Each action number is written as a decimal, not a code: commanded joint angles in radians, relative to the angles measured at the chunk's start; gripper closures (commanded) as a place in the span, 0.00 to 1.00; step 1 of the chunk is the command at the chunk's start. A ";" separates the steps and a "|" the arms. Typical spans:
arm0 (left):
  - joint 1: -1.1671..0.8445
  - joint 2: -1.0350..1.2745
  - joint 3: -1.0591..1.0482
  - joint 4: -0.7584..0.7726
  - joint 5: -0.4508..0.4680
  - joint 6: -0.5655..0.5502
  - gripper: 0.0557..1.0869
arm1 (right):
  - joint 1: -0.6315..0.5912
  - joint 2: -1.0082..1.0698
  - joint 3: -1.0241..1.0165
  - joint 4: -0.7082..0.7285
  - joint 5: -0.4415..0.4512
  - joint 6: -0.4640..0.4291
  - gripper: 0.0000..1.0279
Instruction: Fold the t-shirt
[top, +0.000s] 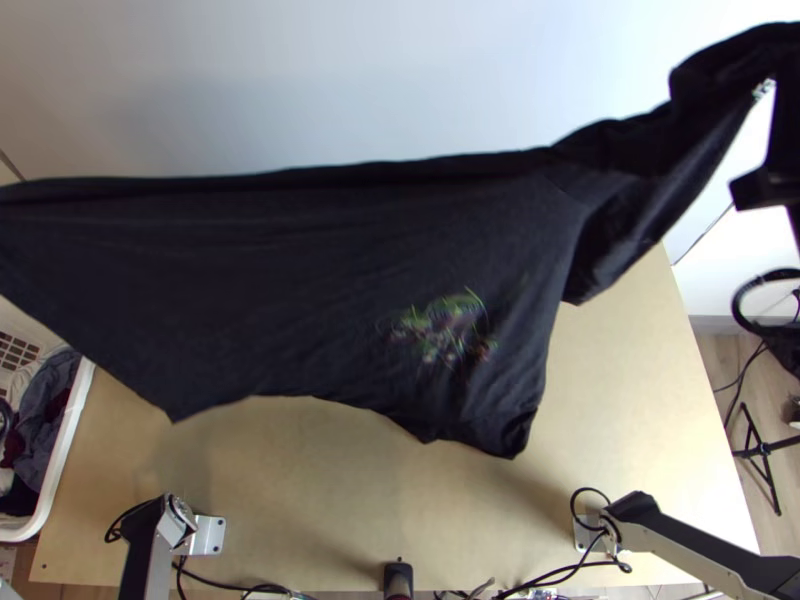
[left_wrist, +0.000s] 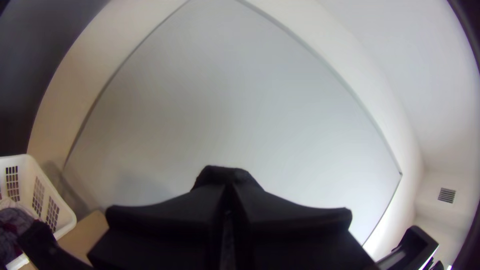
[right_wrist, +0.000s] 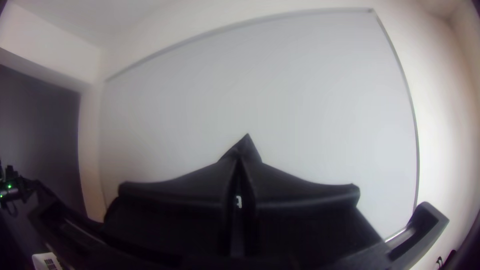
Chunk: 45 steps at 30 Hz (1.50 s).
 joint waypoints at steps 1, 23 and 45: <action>0.006 0.047 0.003 0.050 -0.034 0.000 0.88 | -0.017 0.048 -0.018 0.092 0.001 -0.034 0.98; 0.009 0.085 0.076 0.053 -0.035 0.015 0.88 | -0.082 0.029 0.022 0.092 0.004 -0.025 0.98; 0.005 -0.146 0.055 -0.088 0.054 0.106 0.88 | 0.128 -0.048 0.385 -0.389 0.001 -0.014 0.98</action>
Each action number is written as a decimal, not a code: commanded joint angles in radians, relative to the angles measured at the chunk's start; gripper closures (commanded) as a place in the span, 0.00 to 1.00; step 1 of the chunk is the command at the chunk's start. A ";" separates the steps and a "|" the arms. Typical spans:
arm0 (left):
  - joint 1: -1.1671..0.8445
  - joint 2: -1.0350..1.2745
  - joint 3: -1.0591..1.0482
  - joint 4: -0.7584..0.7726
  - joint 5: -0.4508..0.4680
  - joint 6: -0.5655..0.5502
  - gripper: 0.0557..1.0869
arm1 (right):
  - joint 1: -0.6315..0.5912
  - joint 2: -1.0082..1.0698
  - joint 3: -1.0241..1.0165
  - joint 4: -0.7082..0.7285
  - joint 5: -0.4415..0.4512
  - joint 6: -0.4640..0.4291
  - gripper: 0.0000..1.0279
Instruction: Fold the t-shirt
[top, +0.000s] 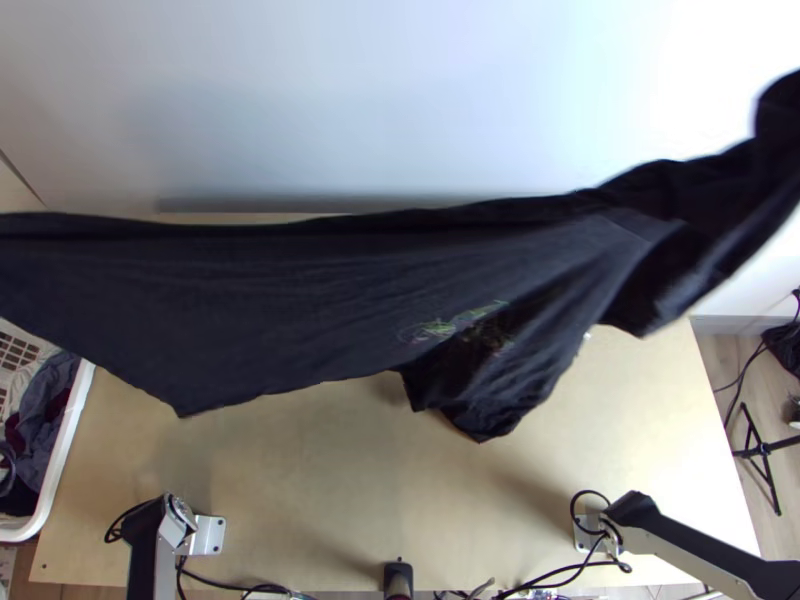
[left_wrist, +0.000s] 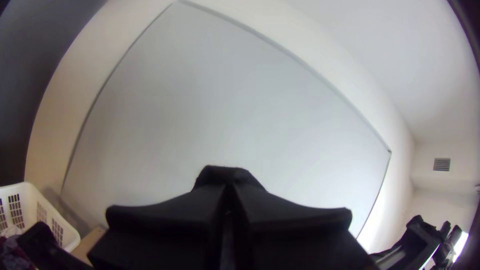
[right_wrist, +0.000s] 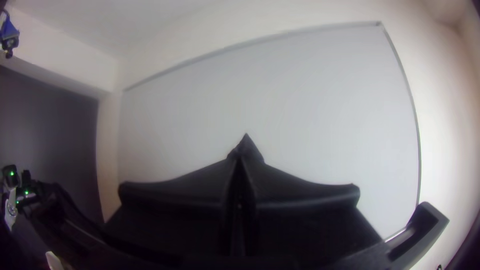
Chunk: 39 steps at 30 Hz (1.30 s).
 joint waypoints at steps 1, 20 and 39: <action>0.000 -0.062 0.018 -0.037 0.009 0.022 0.88 | 0.029 0.007 0.185 -0.153 0.000 0.019 0.98; -0.133 0.055 0.589 -0.346 -0.155 0.030 0.88 | -0.066 -0.110 0.295 -0.116 -0.006 0.036 0.98; -0.066 -0.099 0.006 -0.206 -0.166 0.062 0.88 | -0.131 -0.079 -0.088 0.053 0.043 0.125 0.98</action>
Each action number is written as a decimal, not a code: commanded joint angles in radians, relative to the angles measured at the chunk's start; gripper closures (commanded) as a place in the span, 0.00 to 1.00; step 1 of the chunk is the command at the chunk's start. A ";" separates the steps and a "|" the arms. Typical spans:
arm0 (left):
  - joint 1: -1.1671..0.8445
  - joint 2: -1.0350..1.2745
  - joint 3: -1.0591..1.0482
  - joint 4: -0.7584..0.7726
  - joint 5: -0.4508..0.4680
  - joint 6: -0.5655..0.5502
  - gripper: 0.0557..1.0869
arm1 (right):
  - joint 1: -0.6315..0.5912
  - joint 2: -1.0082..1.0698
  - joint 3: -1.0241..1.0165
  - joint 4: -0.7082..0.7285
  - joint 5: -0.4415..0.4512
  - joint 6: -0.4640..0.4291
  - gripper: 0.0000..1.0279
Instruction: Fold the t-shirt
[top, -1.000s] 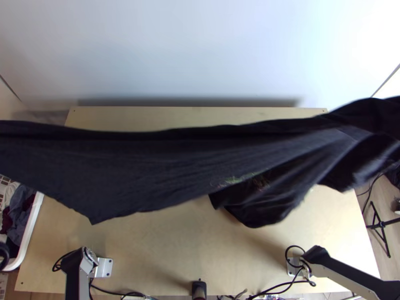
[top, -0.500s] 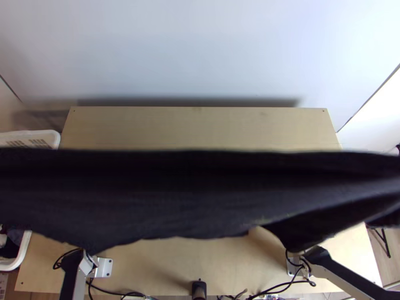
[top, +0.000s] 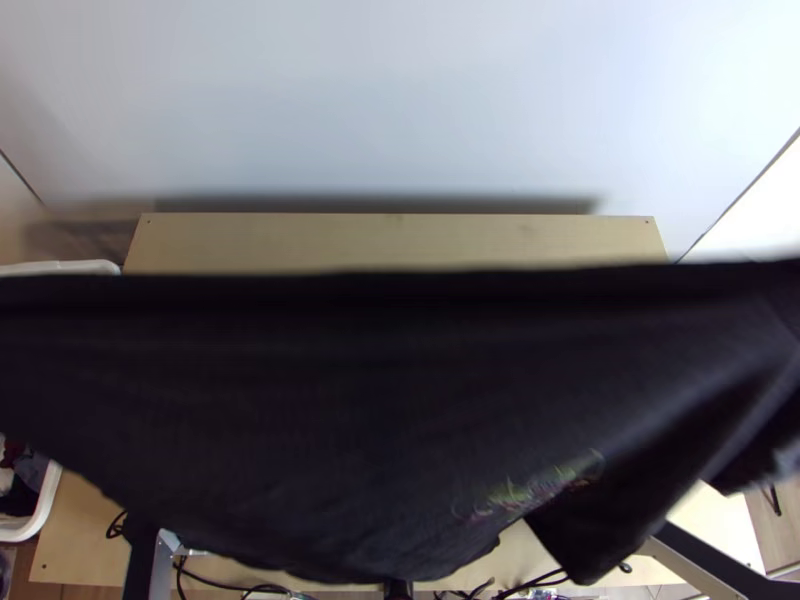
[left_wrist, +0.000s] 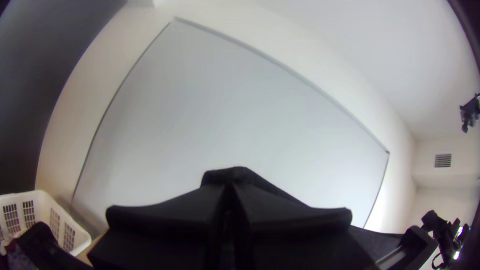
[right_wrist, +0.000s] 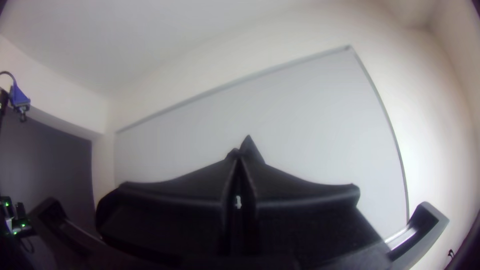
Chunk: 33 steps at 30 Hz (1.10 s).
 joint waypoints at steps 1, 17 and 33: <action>0.054 -0.081 -0.330 0.139 0.011 -0.019 0.88 | -0.049 -0.007 -0.285 0.144 0.026 0.022 0.98; 0.051 0.004 -0.742 0.501 -0.014 -0.058 0.88 | -0.156 0.046 -0.954 0.691 -0.028 -0.009 0.98; -0.381 0.307 -0.793 0.560 -0.304 0.074 0.88 | -0.254 0.177 -1.041 0.731 0.004 0.106 0.98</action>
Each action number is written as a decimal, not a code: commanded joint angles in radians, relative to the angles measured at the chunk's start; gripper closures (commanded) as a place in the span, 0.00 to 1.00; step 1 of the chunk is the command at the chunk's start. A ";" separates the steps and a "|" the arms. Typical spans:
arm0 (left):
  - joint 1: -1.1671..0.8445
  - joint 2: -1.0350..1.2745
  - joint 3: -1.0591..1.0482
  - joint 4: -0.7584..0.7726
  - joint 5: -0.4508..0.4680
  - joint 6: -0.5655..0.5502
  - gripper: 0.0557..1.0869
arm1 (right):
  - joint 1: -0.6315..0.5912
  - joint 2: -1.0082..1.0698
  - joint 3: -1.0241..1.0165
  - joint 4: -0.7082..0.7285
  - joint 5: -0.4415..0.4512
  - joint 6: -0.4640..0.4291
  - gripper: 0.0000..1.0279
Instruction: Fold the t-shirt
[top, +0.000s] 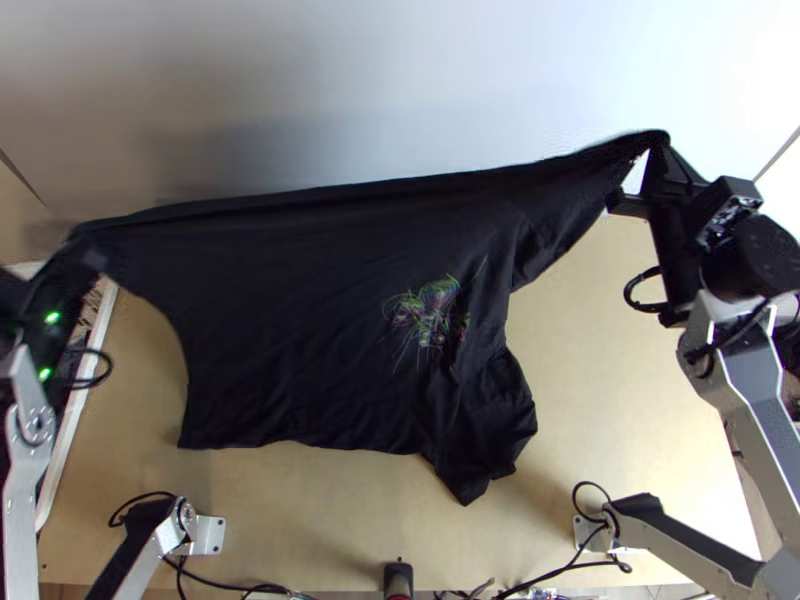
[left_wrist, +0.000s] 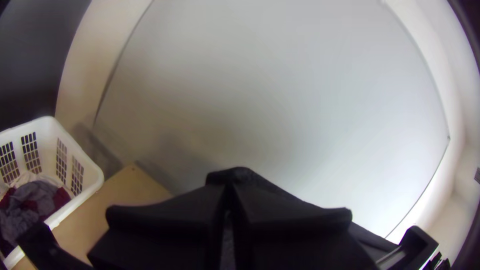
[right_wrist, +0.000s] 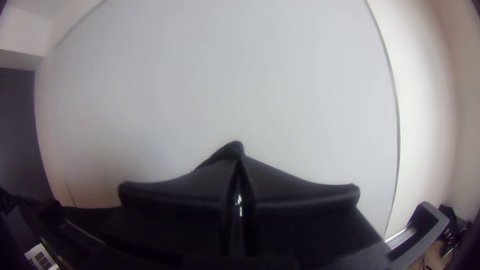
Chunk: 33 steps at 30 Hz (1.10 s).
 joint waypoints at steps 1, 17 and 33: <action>-0.107 0.127 -0.044 0.074 -0.049 0.030 0.88 | -0.034 0.045 -0.059 0.016 0.030 0.026 0.98; -0.070 0.422 -0.128 0.405 -0.059 0.095 0.88 | -0.020 0.323 -0.129 0.240 0.033 -0.088 0.98; -0.142 0.859 0.001 0.647 -0.059 0.130 0.88 | 0.040 0.769 0.116 0.295 0.042 -0.077 0.98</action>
